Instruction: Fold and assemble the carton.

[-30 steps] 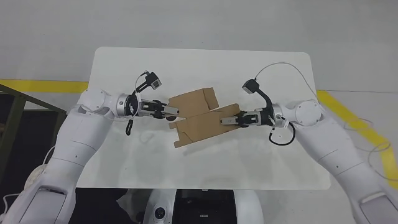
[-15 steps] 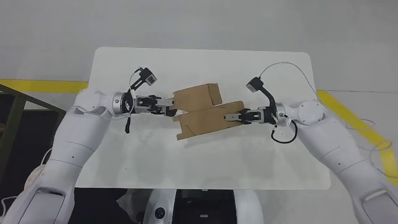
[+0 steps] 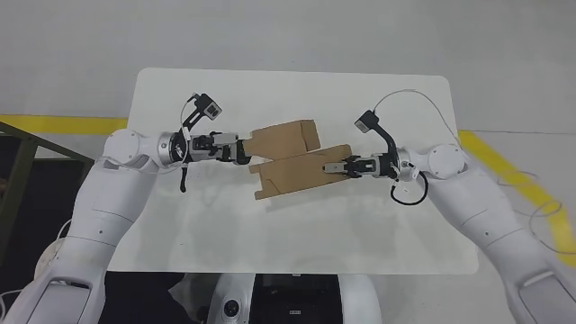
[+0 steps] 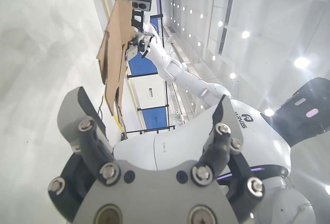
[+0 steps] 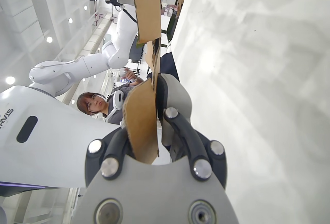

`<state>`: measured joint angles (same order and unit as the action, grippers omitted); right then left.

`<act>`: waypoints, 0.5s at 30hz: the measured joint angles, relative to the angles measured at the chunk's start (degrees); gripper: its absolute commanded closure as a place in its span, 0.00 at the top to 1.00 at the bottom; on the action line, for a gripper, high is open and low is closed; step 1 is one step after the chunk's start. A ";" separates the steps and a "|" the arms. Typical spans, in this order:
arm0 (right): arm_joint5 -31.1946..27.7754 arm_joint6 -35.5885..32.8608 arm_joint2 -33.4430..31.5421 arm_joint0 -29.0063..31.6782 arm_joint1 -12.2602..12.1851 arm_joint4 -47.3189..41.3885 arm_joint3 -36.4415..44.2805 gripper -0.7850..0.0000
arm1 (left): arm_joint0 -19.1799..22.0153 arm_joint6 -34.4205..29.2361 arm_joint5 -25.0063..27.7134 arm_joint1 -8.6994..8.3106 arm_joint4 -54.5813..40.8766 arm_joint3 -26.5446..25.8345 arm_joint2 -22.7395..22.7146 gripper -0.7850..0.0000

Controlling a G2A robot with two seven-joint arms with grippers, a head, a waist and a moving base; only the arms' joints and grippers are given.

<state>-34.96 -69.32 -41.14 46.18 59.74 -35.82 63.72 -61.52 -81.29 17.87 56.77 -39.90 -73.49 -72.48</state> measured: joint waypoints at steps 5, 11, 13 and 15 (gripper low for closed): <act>0.14 0.00 0.05 -0.23 0.67 -0.43 -1.61 0.00 | 0.00 0.61 0.12 0.10 -0.23 -0.90 0.09 1.00; 0.29 0.35 -0.31 -0.61 1.34 -0.33 -3.21 0.00 | -0.78 0.06 0.11 -0.18 -0.94 -2.26 -1.31 1.00; 0.45 0.69 -0.28 -0.66 1.53 0.29 -3.16 0.00 | -1.01 0.01 0.05 -0.26 -1.07 -2.85 -1.73 1.00; 0.77 1.08 -0.24 -0.67 1.74 1.00 -2.87 0.00 | -1.19 0.16 -0.10 -0.32 -1.04 -3.50 -2.04 1.00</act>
<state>-34.19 -68.23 -41.38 45.52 61.48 -34.82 60.85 -62.70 -81.14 17.77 56.45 -40.94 -77.00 -74.51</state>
